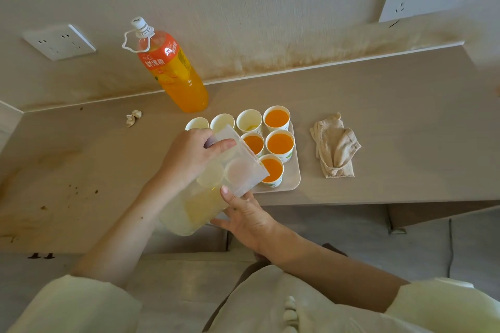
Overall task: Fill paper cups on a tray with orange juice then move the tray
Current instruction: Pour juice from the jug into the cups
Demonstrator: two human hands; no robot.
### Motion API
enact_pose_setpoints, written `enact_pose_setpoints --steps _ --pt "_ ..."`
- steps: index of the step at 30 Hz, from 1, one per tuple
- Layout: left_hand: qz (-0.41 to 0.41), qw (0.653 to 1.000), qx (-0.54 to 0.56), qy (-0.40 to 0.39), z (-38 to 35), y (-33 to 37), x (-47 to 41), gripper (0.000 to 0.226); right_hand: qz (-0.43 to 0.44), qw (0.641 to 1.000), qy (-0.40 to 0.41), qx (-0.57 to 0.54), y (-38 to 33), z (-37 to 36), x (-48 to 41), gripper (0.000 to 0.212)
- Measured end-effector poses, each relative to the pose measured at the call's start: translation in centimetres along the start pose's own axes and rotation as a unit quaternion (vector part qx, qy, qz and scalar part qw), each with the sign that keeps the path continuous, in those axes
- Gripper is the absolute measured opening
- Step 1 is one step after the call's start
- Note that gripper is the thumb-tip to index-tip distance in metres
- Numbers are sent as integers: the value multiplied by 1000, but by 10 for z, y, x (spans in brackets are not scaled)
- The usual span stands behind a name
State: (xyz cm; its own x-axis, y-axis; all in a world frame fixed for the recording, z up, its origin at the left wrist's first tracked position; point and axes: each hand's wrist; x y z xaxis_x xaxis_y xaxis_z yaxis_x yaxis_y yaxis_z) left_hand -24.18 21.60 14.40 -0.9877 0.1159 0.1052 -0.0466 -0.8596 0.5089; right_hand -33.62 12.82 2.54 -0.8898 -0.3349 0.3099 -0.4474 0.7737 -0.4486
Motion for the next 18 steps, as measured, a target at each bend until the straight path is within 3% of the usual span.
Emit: enact_pose_setpoints --steps 18 --pt "3 998 -67 0 -6 23 1 57 -16 999 -8 -46 -5 7 6 104"
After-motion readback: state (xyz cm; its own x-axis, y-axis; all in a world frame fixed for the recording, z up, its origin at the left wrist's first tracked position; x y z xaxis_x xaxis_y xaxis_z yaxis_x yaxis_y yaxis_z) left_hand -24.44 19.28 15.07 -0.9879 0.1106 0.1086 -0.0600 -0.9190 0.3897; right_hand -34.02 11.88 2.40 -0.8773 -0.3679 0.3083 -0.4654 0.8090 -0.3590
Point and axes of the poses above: each hand's wrist, its own x-axis away from the middle knuckle, its own z-axis out of the back of the hand, y = z × x, and after that the axes turned 10 degrees about z, right-handed
